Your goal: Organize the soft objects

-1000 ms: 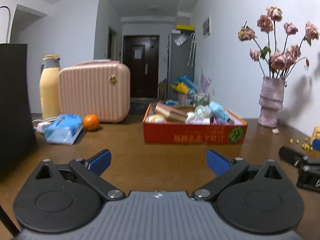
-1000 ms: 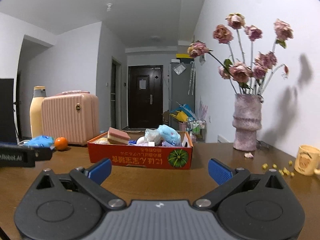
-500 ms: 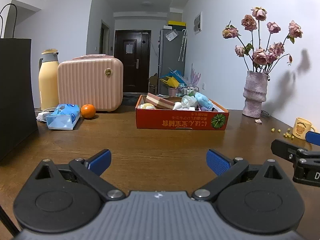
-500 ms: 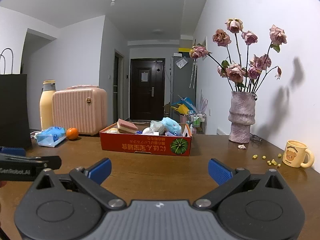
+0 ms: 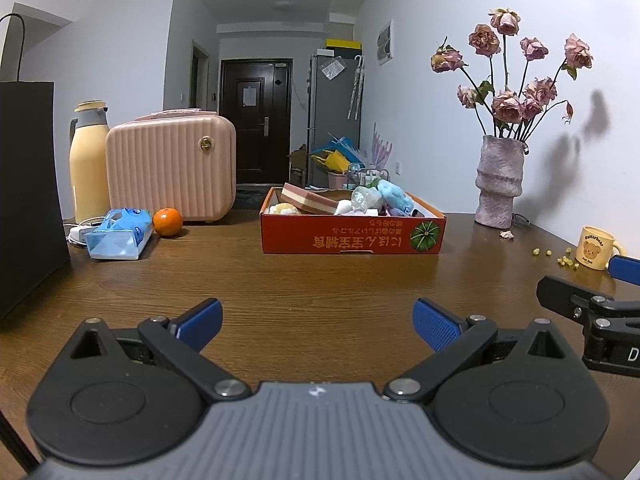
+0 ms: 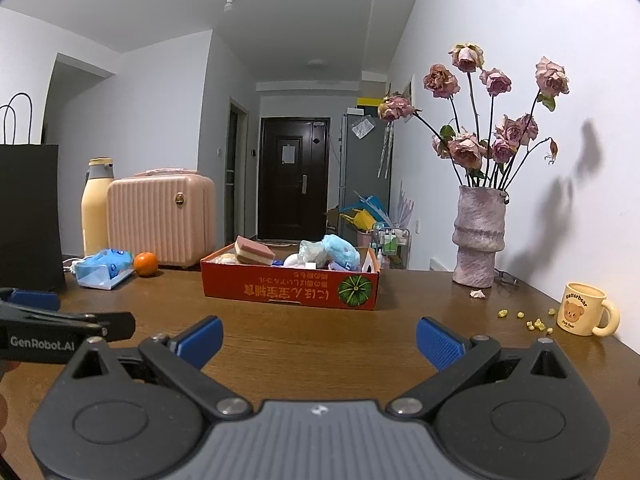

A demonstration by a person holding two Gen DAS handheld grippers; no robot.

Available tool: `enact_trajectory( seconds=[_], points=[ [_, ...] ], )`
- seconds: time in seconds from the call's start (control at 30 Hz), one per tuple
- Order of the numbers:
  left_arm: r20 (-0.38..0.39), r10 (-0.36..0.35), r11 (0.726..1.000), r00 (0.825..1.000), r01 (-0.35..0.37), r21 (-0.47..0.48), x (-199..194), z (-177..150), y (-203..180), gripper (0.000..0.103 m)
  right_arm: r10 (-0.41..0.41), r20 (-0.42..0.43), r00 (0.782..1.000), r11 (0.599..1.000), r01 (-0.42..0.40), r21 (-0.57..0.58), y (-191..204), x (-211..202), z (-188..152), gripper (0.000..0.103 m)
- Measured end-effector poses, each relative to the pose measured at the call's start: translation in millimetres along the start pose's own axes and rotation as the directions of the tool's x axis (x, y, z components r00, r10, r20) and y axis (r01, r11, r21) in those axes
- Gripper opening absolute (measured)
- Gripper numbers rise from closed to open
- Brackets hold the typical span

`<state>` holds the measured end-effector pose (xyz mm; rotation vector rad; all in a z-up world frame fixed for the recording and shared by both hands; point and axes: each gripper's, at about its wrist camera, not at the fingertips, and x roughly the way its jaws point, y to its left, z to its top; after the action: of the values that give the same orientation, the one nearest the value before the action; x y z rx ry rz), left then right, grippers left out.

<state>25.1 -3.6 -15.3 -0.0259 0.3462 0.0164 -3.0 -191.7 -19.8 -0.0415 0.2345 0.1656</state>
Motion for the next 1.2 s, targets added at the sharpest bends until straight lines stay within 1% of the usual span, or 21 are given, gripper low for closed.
enact_trajectory(
  seconds=[1.2],
  points=[
    [0.001,-0.001,1.0,1.0,0.001,-0.001,-2.1,-1.1,1.1,0.103,-0.002,0.003,1.0,1.0,0.002,-0.011,2.9,0.2,2.9,0.103]
  ],
)
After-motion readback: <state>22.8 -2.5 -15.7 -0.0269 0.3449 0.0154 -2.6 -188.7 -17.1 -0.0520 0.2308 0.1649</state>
